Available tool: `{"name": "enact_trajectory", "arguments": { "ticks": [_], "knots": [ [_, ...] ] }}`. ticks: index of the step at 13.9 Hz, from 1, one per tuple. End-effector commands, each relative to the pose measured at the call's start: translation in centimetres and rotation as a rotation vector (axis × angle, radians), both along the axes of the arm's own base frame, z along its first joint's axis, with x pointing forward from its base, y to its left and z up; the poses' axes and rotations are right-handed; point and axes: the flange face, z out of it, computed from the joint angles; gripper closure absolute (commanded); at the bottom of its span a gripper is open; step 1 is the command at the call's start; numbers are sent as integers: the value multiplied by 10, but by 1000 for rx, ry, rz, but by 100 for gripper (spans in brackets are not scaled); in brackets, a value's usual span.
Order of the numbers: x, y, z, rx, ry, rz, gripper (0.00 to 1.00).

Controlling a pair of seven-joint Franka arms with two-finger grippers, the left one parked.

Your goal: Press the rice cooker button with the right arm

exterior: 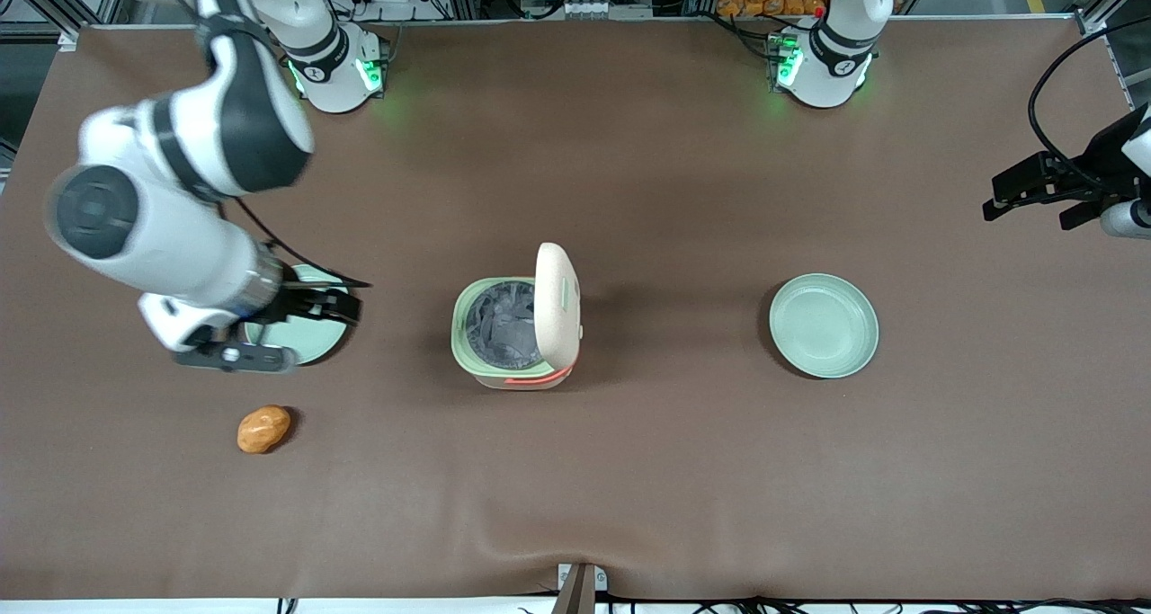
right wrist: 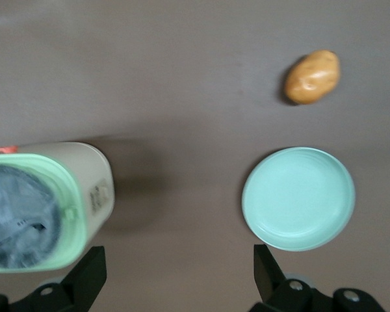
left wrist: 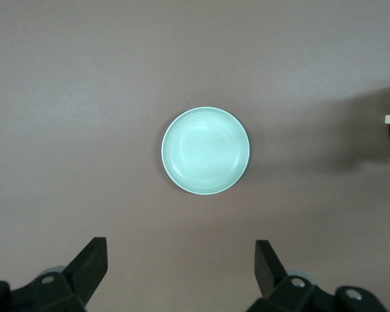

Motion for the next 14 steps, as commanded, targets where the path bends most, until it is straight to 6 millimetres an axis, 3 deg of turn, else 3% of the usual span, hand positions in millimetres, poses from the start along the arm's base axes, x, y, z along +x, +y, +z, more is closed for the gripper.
{"name": "enact_trajectory", "arguments": {
  "ticks": [1,4,7,9,11,14],
  "knots": [
    [-18,-66,32,24,24,41,0],
    [-32,-129,61,36,29,70,0],
    [-56,-162,96,9,23,83,0],
    [-83,-187,131,6,12,80,0],
    [-103,-203,147,7,31,61,0],
    [-117,-203,150,12,46,62,0]
  ]
}}
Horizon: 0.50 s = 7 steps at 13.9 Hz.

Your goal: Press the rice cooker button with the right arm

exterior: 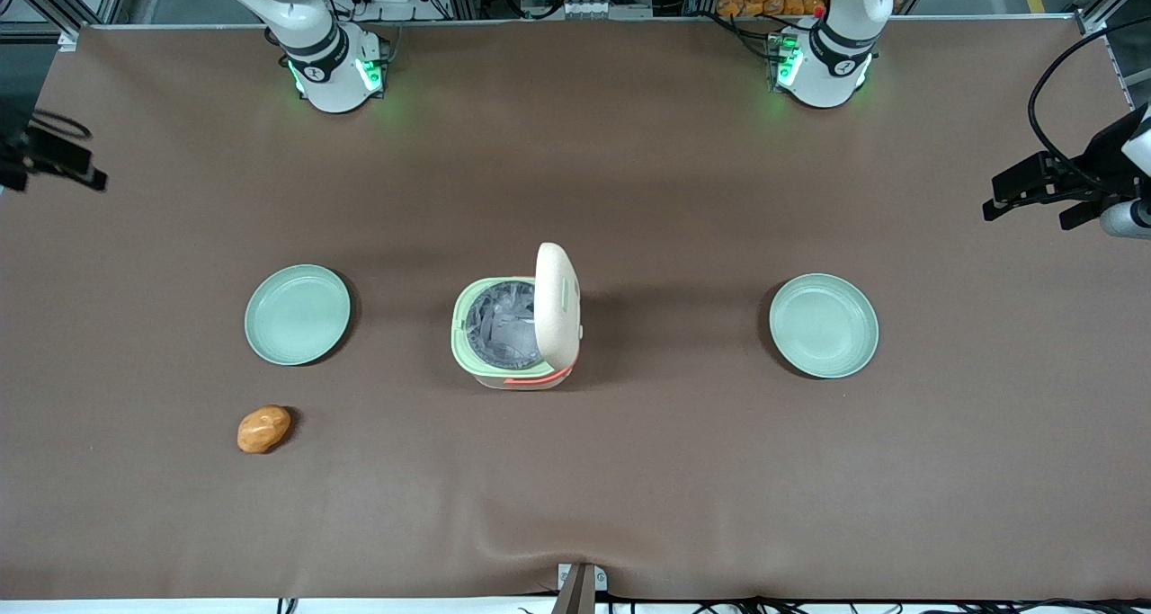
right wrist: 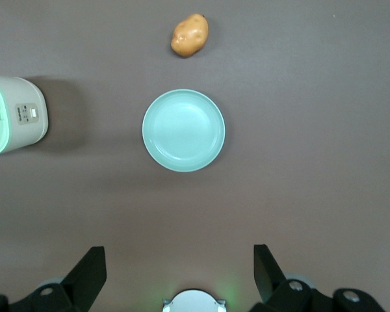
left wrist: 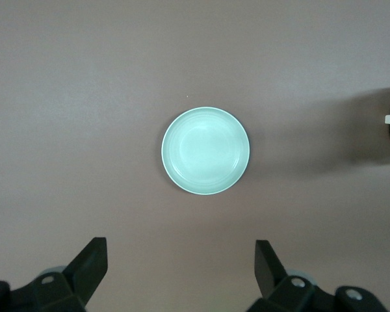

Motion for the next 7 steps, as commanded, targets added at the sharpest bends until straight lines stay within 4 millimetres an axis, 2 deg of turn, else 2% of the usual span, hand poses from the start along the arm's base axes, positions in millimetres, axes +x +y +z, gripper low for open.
{"name": "enact_trajectory", "arguments": {
  "ticks": [1,7],
  "knots": [
    [-16,3,-3,-14,12,15,0],
    [-14,-3,-2,-59,11,-4,0]
  ]
}}
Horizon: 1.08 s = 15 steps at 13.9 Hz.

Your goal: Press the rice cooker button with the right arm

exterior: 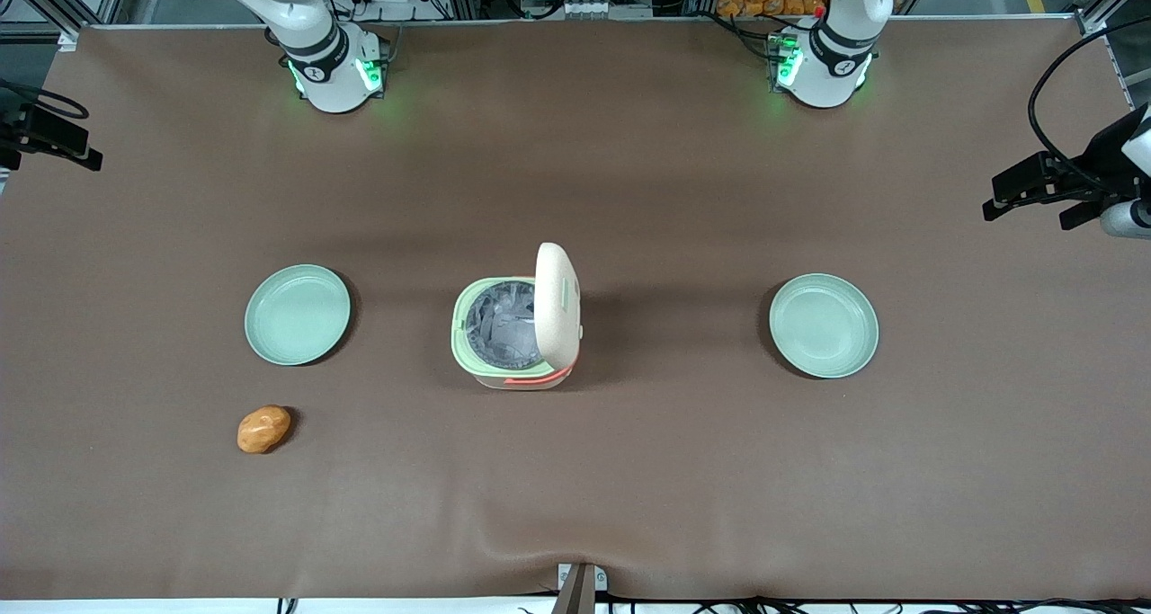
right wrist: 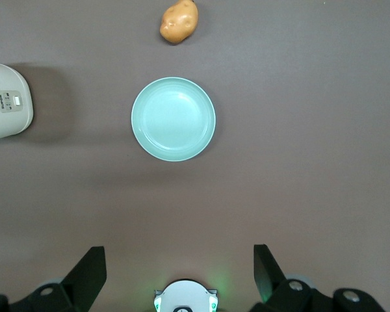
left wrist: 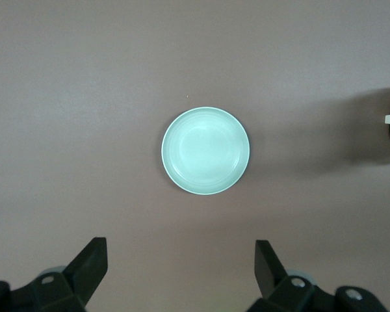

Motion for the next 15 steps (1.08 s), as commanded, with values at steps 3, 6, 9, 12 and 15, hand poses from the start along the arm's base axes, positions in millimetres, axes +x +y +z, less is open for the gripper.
{"name": "enact_trajectory", "arguments": {
  "ticks": [3,6,9,12,15],
  "knots": [
    [-3,-14,6,-8,-45,-24,0],
    [-2,-18,6,10,-50,-45,0],
    [0,-15,5,8,-53,-39,0],
    [2,-13,6,10,-61,-34,0],
    [5,-2,6,13,-74,-14,0]
  ]
}}
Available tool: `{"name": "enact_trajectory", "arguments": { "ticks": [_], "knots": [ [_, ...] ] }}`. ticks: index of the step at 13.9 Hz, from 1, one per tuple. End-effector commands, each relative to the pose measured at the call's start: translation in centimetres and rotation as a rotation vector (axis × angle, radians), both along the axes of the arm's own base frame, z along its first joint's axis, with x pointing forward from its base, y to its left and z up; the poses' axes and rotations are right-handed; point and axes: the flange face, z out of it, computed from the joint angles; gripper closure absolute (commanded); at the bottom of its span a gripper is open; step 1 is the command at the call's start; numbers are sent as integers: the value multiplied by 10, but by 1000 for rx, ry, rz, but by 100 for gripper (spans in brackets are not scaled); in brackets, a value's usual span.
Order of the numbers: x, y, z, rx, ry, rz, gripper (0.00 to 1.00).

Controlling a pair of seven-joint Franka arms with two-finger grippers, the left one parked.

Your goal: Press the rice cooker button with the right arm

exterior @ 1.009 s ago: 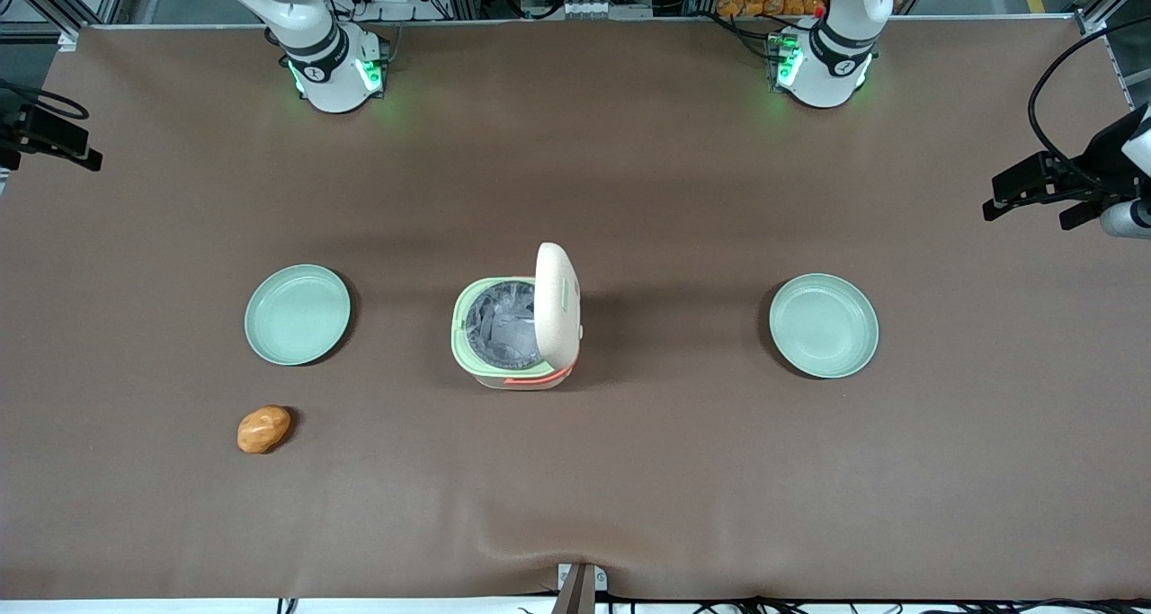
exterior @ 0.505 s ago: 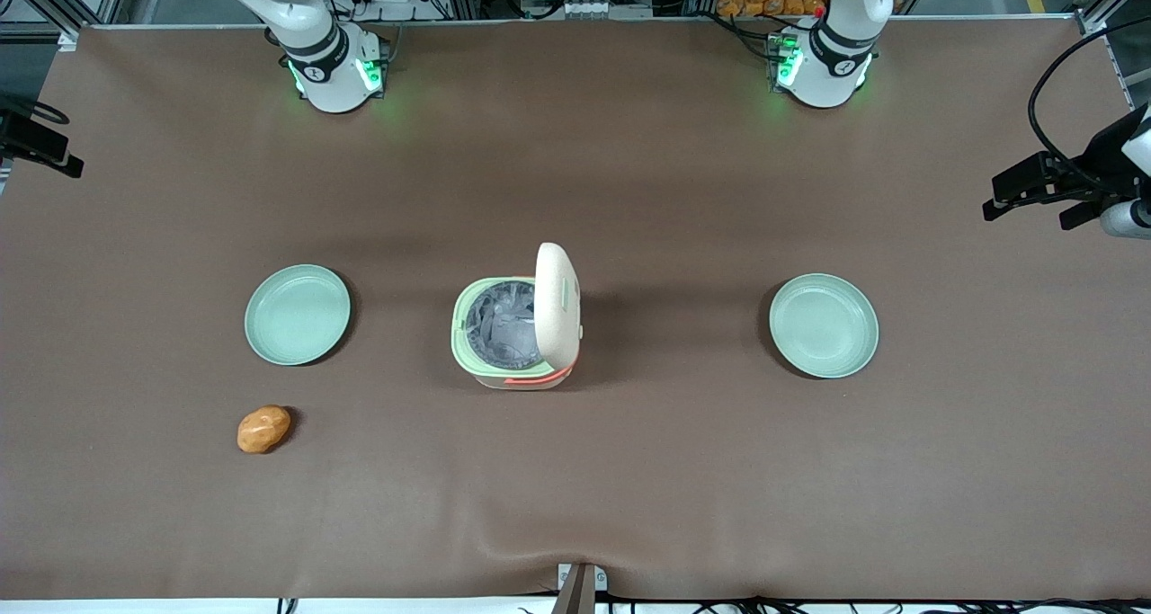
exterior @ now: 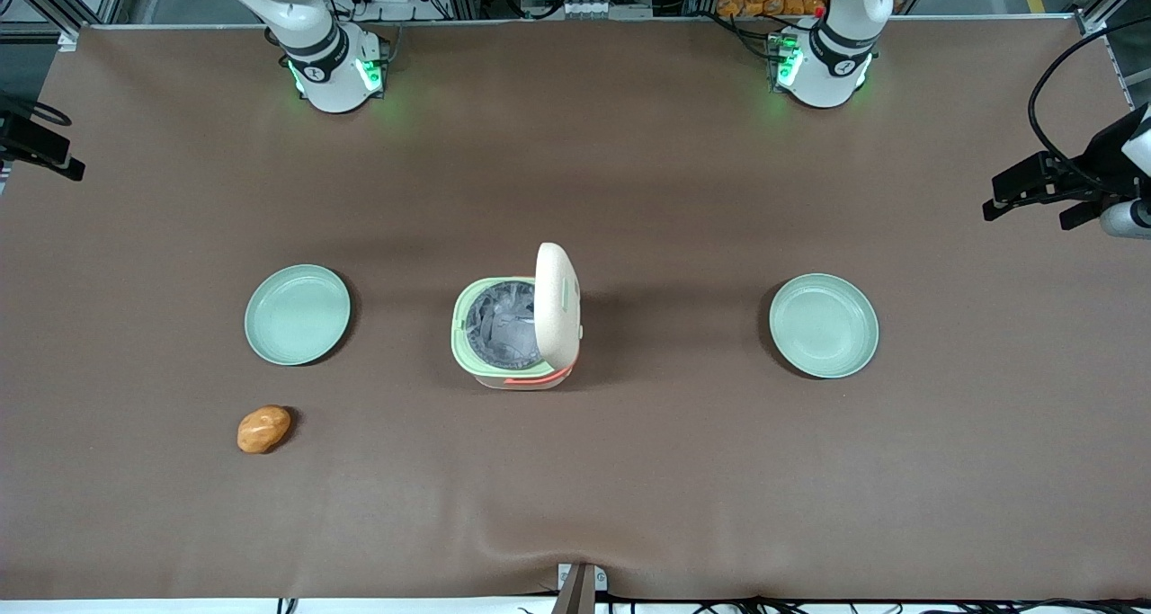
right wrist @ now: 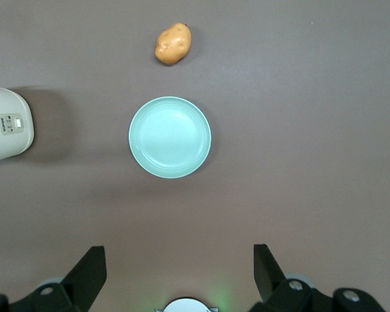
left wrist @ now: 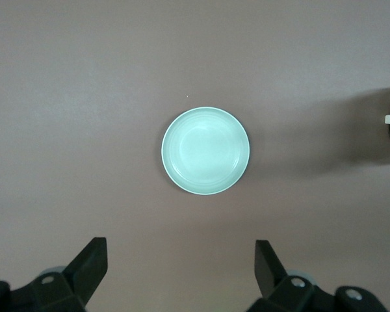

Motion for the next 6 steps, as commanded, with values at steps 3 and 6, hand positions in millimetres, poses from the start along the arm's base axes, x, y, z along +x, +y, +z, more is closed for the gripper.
{"name": "enact_trajectory", "arguments": {
  "ticks": [3,6],
  "knots": [
    [1,13,0,9,-7,-12,0],
    [1,20,-1,2,2,-5,0]
  ]
}}
